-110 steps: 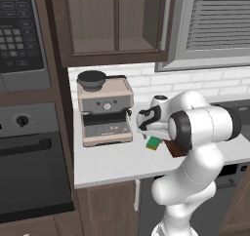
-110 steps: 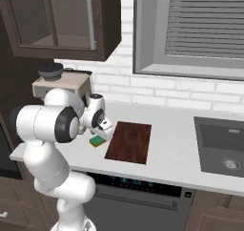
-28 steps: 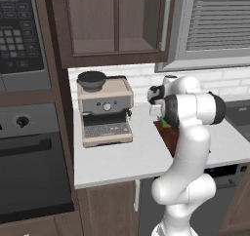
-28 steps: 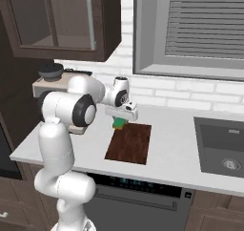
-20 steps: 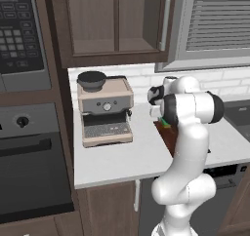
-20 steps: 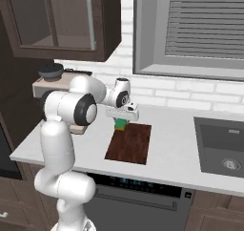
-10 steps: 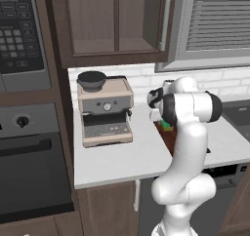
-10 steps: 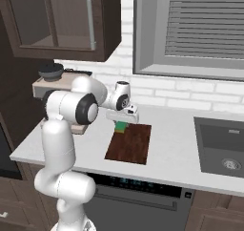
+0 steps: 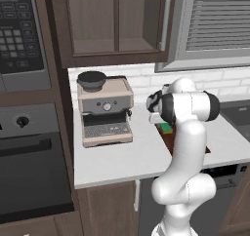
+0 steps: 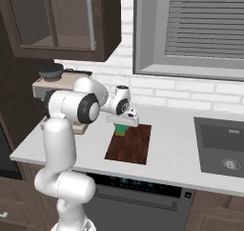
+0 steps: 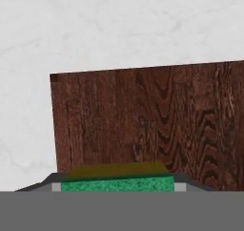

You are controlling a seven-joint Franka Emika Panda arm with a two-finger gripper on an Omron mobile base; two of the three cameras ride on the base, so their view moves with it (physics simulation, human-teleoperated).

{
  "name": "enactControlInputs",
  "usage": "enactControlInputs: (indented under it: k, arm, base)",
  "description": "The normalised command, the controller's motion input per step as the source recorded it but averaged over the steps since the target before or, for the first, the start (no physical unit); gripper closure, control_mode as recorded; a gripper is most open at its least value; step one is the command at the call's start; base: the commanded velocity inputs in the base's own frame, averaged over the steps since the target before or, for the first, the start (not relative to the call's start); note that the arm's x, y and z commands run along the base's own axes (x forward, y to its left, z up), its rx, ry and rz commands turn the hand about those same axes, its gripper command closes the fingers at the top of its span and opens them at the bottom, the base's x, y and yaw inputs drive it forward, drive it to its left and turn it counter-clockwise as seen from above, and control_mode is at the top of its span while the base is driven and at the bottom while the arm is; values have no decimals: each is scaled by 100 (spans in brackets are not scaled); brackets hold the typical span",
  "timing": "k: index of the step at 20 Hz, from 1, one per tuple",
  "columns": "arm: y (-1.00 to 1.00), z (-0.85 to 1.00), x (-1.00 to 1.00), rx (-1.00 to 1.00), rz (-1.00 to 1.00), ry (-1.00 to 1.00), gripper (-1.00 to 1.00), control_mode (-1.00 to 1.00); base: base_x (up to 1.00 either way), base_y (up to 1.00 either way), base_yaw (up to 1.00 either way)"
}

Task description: Pick up the sponge from the counter and clean the cutting board by briefly scrubbing or pressing down on the cutting board. Once finished, release the sponge.

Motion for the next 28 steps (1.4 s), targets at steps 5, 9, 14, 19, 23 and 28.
enactControlInputs:
  k: [5,9,14,19,23,28]
  arm:
    - [0,-5,16,0,4,-2,100,-100]
    - [-7,-16,12,0,3,0,100,-100]
    - [-26,-24,6,0,1,-4,100,-100]
    - [-33,-13,8,0,0,-7,100,-100]
    - [-34,-16,9,0,0,-7,100,-100]
    - [-41,-14,7,0,0,-6,100,-100]
  base:
    - [0,0,0]
    - [0,0,0]
    - [0,0,0]
    - [0,0,0]
    - [0,0,0]
    - [0,0,0]
